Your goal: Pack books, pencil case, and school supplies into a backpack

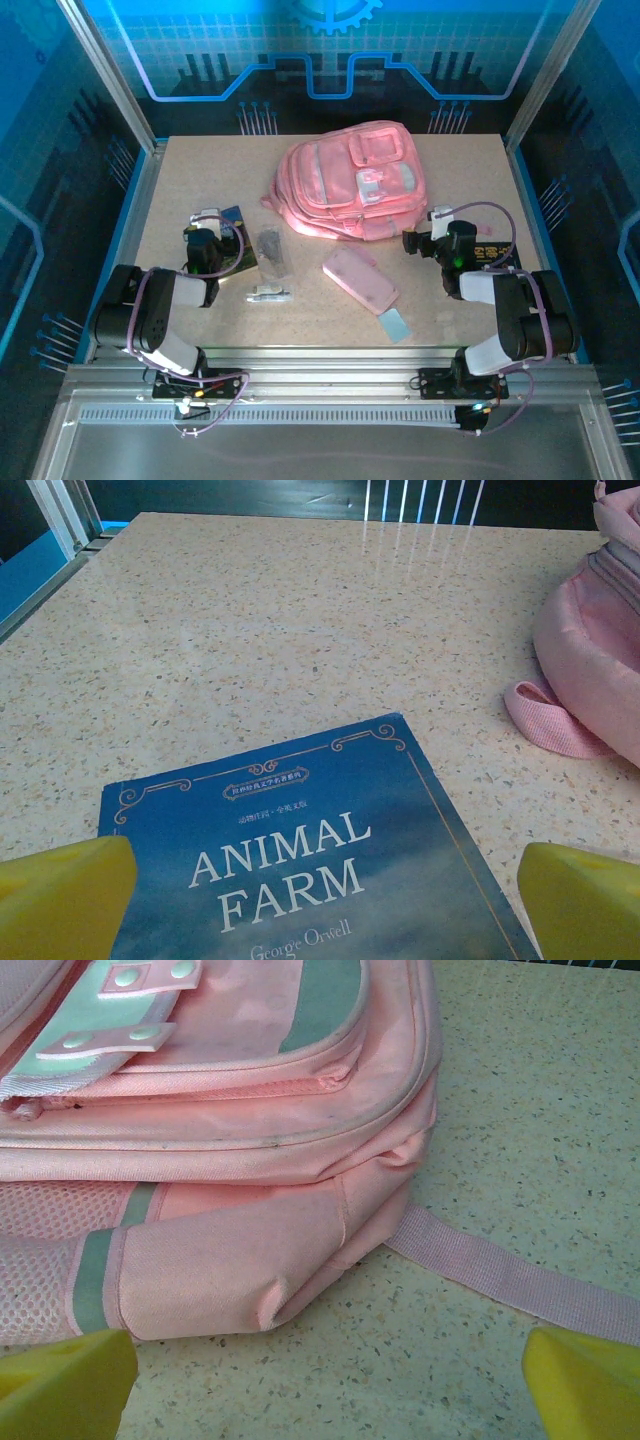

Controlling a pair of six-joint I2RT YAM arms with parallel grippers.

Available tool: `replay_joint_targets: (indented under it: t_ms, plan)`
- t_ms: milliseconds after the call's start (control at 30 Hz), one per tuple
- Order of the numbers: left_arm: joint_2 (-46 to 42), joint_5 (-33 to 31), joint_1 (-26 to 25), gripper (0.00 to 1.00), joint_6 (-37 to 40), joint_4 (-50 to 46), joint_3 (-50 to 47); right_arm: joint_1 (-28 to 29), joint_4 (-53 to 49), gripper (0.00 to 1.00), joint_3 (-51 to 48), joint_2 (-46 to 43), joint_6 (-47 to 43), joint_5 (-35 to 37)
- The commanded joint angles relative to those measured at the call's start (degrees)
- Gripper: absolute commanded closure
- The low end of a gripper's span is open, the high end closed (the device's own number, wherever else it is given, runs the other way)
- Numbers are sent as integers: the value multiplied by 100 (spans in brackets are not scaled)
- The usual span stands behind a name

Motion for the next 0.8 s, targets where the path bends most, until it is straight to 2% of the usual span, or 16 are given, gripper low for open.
replay_joint_targets:
  t_ms: [0,433,500,600,700,767]
  plan:
    - [69,-78,-16,1,-87,253,102,1,124,0,197,10,-85,152]
    - [63,-82,-14,1,-72,248,104,1,138,0,195,11,-83,155]
    - [4,-232,-48,1,-67,213,117,66,67,0,218,-55,-102,304]
    - [-385,-349,-216,1,97,-381,289,268,-902,0,590,-421,-127,761]
    - [-883,-503,-449,1,240,-1831,847,427,-2175,0,1152,-650,281,1291]
    - [-1033,-742,-561,1,-6,-2755,1307,553,-3121,0,1552,-756,549,1365]
